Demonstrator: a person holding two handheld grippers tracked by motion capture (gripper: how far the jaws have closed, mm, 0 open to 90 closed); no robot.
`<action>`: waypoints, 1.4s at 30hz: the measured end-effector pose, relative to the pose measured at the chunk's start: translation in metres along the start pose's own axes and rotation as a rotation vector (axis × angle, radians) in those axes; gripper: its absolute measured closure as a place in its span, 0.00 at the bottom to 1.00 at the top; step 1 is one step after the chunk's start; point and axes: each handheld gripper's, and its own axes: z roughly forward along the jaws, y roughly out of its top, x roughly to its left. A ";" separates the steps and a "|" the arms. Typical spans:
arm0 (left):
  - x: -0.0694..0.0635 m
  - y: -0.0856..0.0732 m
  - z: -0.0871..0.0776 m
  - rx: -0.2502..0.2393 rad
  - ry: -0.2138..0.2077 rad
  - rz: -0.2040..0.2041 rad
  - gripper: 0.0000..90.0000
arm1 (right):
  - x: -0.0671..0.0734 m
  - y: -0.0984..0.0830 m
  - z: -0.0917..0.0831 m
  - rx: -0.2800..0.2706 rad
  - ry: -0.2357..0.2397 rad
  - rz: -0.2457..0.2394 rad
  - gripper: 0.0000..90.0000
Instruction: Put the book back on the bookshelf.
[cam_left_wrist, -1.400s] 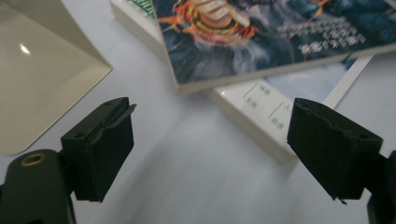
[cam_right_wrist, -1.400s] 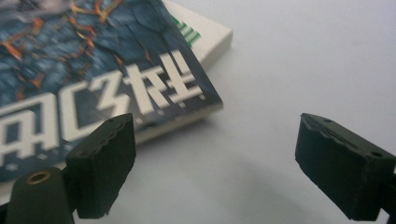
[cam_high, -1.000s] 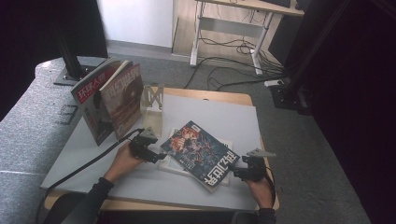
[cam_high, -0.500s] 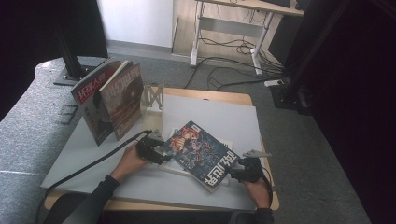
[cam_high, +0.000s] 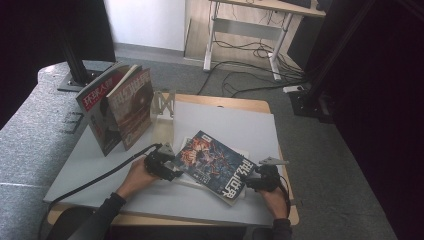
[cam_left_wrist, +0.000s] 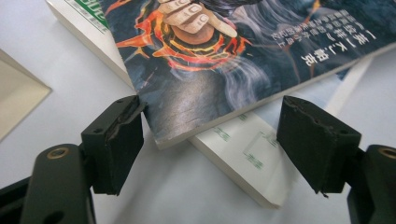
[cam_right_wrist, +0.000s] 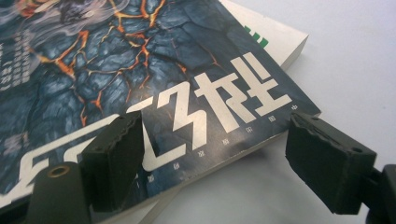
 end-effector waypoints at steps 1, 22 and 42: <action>-0.001 -0.001 -0.001 -0.004 -0.004 -0.004 0.26 | -0.001 0.001 0.001 0.000 -0.003 -0.005 0.21; -0.029 -0.011 -0.007 -0.004 -0.006 0.010 0.26 | -0.012 0.023 0.022 -0.002 -0.019 -0.027 0.16; -0.048 -0.023 -0.020 -0.013 -0.065 -0.024 0.28 | -0.011 0.051 0.050 0.007 -0.022 -0.068 0.14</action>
